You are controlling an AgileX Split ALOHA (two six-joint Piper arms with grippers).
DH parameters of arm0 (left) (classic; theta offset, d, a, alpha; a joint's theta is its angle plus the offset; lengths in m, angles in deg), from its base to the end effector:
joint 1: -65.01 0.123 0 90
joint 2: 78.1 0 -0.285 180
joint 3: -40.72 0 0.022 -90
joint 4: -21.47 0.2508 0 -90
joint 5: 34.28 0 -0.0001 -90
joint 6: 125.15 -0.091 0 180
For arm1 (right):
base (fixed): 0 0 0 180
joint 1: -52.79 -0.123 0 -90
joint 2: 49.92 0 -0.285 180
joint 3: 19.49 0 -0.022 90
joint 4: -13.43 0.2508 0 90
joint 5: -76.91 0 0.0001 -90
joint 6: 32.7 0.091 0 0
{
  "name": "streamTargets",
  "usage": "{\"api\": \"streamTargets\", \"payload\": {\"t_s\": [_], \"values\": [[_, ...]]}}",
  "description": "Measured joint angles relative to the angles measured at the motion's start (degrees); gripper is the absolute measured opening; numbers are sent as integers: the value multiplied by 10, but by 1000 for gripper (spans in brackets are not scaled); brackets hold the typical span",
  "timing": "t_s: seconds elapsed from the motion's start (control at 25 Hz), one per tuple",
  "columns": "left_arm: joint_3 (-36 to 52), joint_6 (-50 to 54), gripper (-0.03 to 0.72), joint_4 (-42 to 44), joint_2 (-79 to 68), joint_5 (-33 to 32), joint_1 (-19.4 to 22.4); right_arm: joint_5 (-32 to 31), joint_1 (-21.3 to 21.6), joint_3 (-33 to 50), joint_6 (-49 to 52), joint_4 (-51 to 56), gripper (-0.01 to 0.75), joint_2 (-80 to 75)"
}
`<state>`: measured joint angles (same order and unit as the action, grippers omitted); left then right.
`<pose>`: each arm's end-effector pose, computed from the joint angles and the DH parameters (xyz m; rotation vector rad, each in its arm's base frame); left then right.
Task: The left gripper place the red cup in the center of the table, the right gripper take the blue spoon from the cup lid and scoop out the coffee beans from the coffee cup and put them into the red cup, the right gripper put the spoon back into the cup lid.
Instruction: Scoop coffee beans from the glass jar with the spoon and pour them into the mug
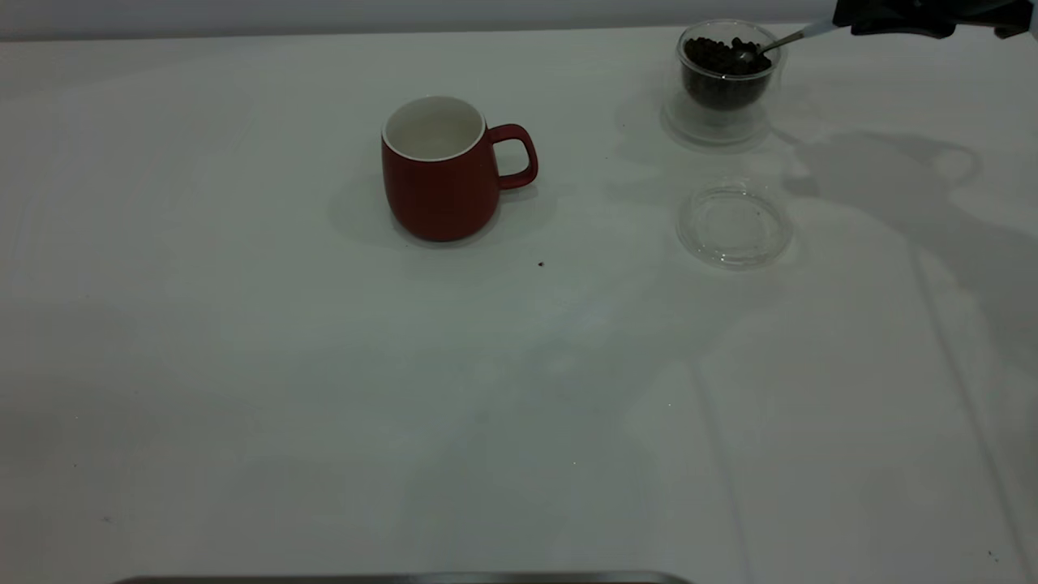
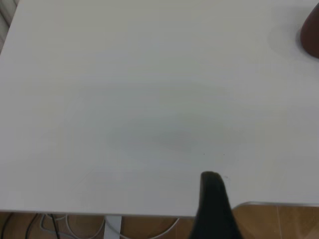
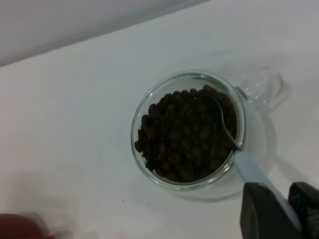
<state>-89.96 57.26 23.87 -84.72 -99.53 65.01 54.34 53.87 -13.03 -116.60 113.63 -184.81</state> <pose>-0.0099 0.0035 0.2674 -0.0486 2.1139 0.0256 0.4328 0.0263 0.0811 0.1964 2.3882 0.5949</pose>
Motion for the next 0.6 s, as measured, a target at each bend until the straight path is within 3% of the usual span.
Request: {"api": "streamTargets", "payload": {"t_s": [0.6], "values": [[0,0,586,0,0,0,0,-64,2,0,112,-2,110,-25]]}}
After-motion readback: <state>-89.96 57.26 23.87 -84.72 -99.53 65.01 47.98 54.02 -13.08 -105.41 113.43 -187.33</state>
